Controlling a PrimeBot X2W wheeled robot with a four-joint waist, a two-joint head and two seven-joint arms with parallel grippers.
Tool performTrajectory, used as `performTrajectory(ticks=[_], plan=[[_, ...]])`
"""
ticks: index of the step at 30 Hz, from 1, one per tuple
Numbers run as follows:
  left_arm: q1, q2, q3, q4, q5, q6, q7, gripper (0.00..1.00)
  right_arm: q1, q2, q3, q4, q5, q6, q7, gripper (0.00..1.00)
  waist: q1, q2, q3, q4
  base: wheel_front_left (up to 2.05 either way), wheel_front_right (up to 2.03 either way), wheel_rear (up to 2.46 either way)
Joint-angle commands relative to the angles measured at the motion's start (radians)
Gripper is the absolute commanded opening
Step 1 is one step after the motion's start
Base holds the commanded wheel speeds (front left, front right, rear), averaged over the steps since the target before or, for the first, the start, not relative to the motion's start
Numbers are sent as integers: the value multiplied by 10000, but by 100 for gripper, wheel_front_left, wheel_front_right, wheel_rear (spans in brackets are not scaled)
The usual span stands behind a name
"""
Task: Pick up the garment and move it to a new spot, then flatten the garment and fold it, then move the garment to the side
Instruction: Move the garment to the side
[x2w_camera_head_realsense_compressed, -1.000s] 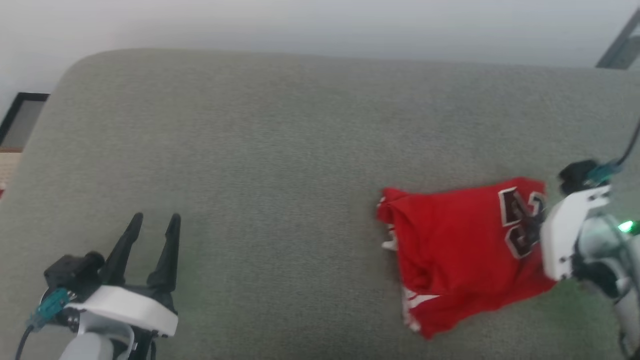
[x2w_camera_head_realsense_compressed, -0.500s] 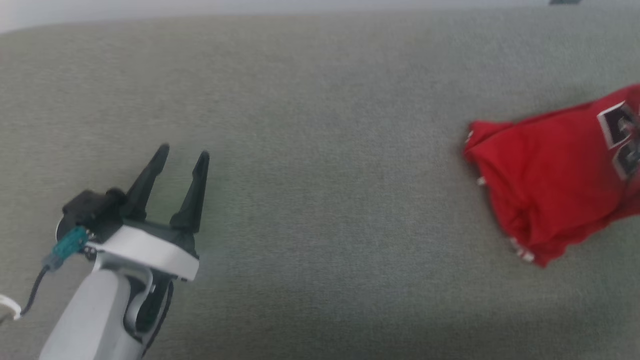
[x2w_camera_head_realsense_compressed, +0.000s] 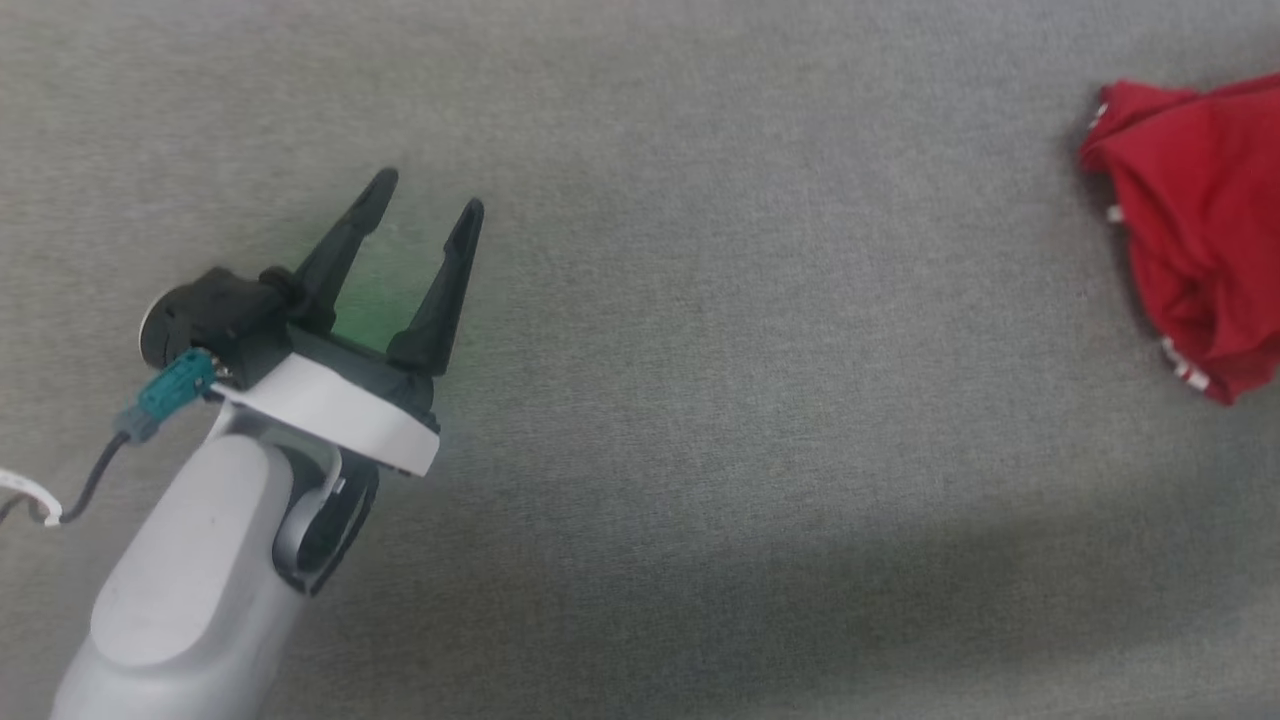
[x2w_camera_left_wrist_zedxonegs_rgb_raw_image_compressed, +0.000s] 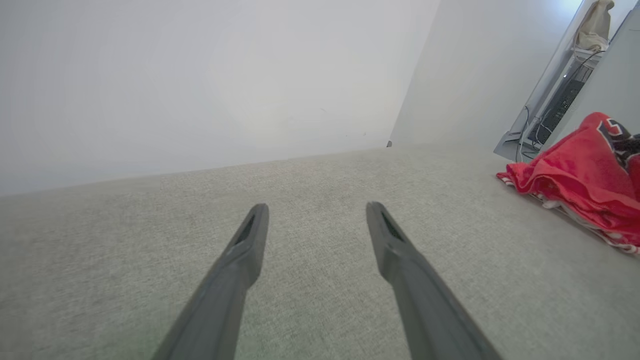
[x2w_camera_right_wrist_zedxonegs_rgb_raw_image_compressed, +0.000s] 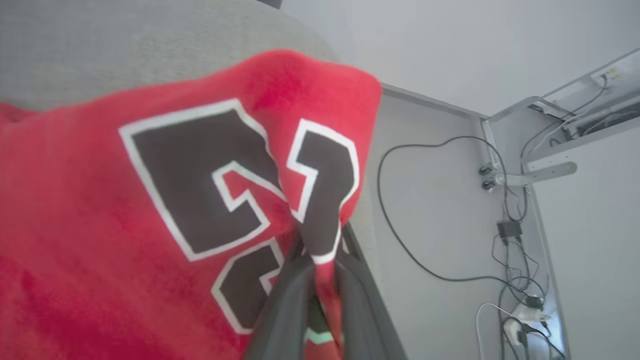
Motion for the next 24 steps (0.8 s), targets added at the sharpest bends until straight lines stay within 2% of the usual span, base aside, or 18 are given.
performTrajectory(ticks=[1, 6, 17, 22, 23, 24], plan=[[-263, 83, -91, -27, 9, -15, -37, 100, -263, -92, -37, 218, -286, -13, -280, 0, 0, 0, 324, -215, 0, 0, 0], [-727, 171, -392, -60, -27, -15, -37, 100, -749, -151, -449, 1046, -1211, -14, -911, 0, 0, 0, 732, -305, 0, 0, 0], [-1274, 360, -711, -29, -110, -15, -37, 100, -1427, 729, -1051, 2638, -2342, -13, -1514, 0, 0, 0, 1349, -282, 0, 0, 0], [-1347, 367, -683, 7, -68, -15, -37, 100, -1679, 926, -1313, 3271, -2669, -13, -1642, 0, 0, 0, 1414, -161, 0, 0, 0], [-1339, 351, -655, 18, -67, -15, -37, 100, -1711, 951, -1384, 3383, -2710, -13, -1633, 12, 0, 0, 1401, -143, 0, 0, 0], [-1317, 344, -630, 21, -81, -15, -37, 100, -1761, 983, -1465, 3489, -2776, -13, -1616, 41, 0, 0, 1377, -131, 0, 0, 0]])
